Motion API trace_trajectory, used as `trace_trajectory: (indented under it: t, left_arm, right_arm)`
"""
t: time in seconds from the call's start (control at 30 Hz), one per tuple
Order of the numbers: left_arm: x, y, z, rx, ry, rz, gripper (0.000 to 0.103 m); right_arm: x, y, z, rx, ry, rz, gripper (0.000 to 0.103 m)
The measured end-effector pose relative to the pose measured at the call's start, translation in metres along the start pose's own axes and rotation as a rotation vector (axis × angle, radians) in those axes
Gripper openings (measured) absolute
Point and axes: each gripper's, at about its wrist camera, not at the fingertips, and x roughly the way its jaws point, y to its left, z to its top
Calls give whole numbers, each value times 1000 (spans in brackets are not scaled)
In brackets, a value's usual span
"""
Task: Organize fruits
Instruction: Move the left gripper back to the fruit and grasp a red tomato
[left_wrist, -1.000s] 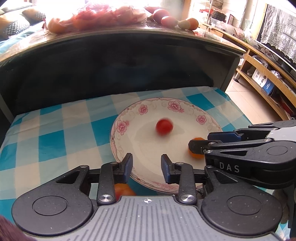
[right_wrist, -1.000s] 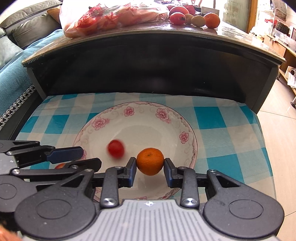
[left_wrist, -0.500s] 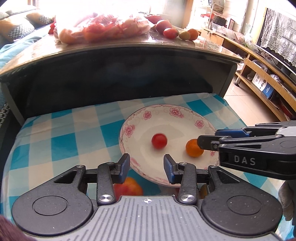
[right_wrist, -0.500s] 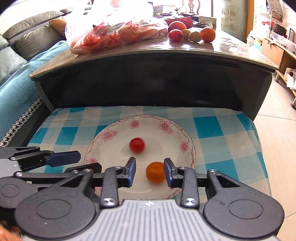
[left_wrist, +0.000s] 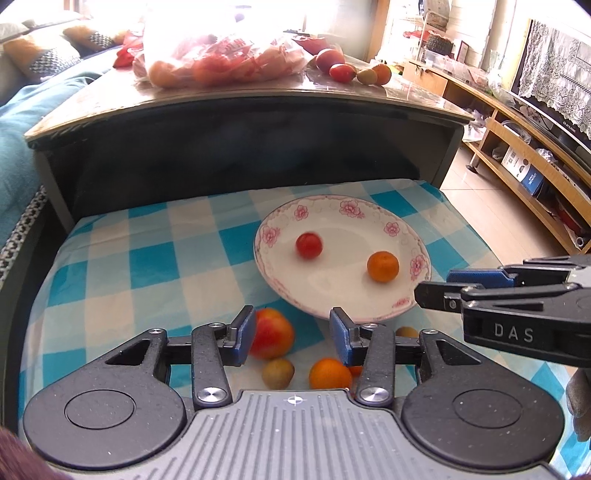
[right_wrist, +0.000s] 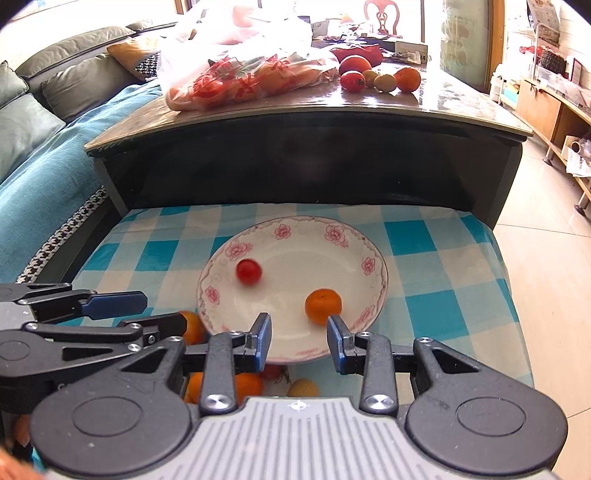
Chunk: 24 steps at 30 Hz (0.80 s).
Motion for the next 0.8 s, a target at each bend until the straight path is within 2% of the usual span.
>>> trace_trajectory:
  t: [0.53, 0.8]
  left_arm:
    - [-14, -5, -35, -24, 45, -20, 54]
    - [-9, -14, -47, -18, 79, -43, 54]
  right_arm:
    - [-15, 2, -37, 23, 61, -4, 36]
    - [-19, -5, -40, 47, 69, -11, 36]
